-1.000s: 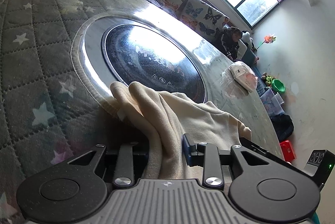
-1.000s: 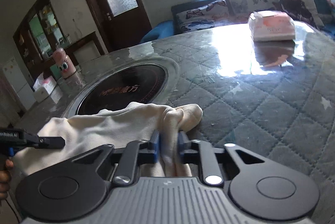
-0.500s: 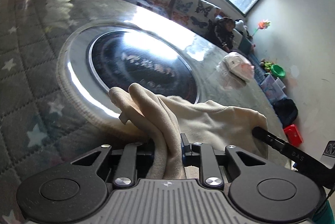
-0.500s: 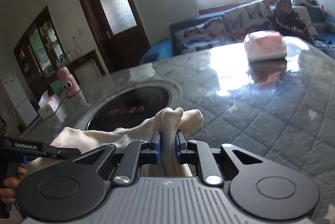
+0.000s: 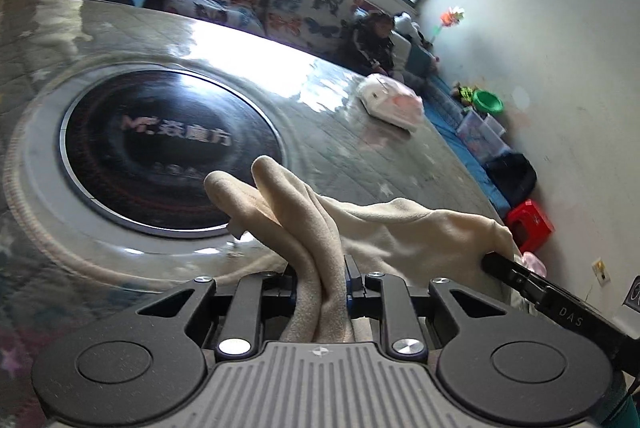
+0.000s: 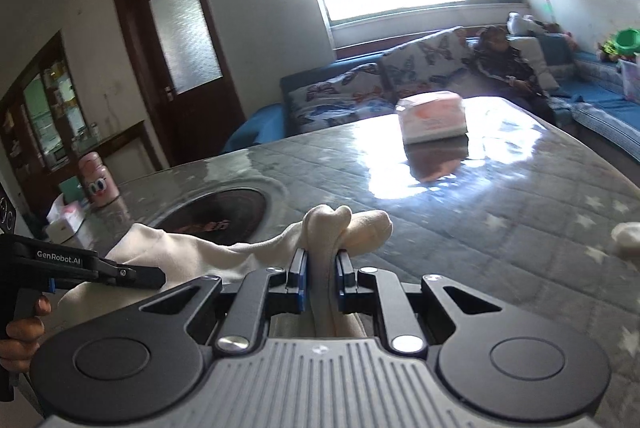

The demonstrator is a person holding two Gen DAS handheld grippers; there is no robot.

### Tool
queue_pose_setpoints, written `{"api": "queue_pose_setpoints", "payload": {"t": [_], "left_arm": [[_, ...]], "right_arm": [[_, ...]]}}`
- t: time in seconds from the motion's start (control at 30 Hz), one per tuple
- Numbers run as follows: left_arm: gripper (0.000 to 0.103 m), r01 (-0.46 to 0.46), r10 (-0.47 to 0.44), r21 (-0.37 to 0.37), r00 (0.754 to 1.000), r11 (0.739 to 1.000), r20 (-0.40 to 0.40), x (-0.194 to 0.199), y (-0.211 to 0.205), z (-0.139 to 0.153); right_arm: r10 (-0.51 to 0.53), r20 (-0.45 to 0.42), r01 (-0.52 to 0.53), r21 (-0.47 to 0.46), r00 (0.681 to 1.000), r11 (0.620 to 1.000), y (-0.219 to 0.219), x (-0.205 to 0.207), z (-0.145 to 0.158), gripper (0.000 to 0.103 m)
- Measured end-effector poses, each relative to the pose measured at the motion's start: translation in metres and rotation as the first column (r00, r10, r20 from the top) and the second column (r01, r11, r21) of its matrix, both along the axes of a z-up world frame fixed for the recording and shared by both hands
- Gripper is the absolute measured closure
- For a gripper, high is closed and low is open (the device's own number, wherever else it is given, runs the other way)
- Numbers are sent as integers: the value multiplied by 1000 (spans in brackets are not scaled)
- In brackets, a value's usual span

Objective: Fold clothes

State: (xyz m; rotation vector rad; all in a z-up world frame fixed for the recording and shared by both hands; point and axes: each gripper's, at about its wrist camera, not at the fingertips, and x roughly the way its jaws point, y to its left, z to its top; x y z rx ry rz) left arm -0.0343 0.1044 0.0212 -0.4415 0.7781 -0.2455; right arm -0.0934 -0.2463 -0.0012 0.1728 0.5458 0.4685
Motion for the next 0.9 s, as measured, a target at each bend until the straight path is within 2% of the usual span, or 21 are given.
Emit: {"api": "queue_pose_setpoints", "payload": {"t": [0.3,0.9], "left_arm": [[82,68,-67,56,998,996,-7,25,-37,4],[81,74,-74,149,997,986,-2,86,-70,18]], "right_arm": [[-60,3,60,15,998,998,-28,7,1,91],[-76,65,79,-34,995,996,-38,66,19,91]]}}
